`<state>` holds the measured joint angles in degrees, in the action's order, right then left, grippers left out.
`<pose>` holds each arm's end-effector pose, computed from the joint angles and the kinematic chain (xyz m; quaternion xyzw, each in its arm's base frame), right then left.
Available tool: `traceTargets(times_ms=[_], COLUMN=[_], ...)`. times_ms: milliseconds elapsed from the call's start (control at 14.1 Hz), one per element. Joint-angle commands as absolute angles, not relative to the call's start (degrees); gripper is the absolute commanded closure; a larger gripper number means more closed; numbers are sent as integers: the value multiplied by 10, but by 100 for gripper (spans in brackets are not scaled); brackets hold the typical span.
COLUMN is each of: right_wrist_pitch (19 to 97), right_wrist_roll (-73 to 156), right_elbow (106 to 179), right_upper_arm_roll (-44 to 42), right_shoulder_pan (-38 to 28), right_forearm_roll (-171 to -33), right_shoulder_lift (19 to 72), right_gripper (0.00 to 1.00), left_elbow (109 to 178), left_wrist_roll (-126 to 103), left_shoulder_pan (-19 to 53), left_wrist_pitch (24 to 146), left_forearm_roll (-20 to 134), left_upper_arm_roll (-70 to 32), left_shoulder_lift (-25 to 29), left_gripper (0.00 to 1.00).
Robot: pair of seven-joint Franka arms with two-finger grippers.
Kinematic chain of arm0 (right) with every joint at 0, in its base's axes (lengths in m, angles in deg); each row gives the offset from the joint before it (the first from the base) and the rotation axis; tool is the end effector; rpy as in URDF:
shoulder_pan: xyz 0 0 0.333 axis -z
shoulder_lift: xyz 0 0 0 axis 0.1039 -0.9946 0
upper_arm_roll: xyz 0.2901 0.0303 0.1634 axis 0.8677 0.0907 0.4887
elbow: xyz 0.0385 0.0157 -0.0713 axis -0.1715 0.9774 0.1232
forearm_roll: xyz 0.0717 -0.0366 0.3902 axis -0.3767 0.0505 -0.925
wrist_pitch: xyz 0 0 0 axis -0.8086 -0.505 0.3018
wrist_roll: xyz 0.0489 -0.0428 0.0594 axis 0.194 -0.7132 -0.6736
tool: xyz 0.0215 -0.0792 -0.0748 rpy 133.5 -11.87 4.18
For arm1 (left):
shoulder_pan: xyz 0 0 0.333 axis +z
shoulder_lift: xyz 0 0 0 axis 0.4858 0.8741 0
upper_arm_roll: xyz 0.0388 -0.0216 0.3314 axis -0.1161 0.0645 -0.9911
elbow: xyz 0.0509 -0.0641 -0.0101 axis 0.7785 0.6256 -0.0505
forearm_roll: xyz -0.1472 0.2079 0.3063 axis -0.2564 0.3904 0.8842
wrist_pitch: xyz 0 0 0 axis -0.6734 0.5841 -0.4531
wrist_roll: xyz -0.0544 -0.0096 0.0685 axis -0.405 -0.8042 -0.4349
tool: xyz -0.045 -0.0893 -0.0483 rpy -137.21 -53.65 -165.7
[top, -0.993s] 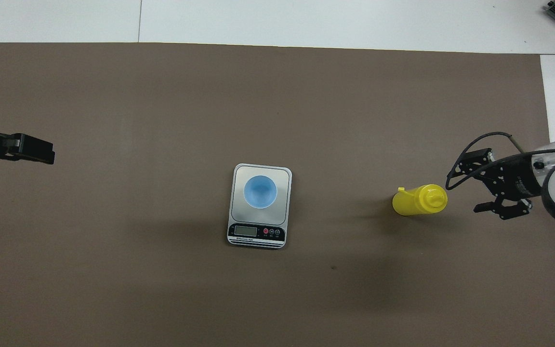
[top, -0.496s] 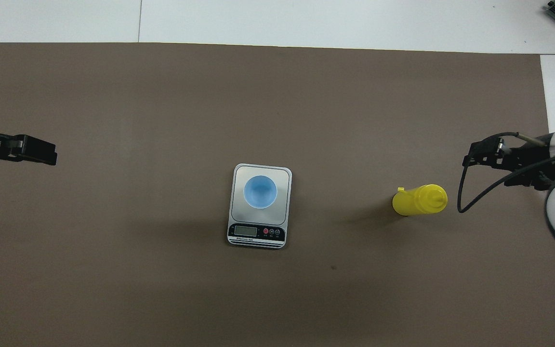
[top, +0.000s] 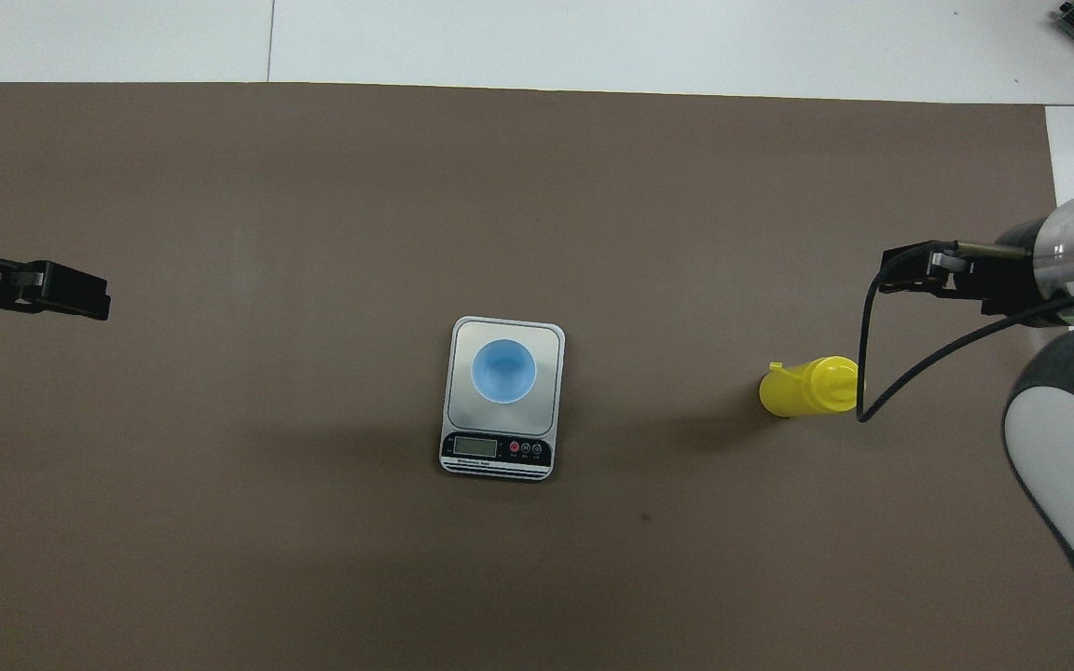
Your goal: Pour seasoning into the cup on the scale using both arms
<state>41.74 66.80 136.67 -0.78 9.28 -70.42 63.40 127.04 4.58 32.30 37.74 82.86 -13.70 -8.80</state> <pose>0.5602 0.0393 0.6194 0.9922 -0.1120 0.0540 0.0022 0.5528 -0.0518 0.6331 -0.9984 0.0552 -0.0014 0.0073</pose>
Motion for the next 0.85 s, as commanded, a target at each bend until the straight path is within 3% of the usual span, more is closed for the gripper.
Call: traceTargets(times_ms=[0, 780], right_wrist_pitch=[367, 344], right_wrist_roll=[650, 613], right_elbow=[1333, 1368], right_upper_arm_roll=[-6, -7], right_shoulder_pan=[100, 104], right_forearm_roll=[-700, -702], right_shoulder_lift=[626, 649], right_gripper=[0, 0], left_elbow=[1294, 1294], left_wrist_roll=[48, 49], left_shoulder_pan=[316, 316], left_wrist_pitch=[385, 388], left_forearm_roll=[822, 822], left_upper_arm_roll=[-144, -145], left_shoulder_lift=[-108, -108], left_gripper=[0, 0])
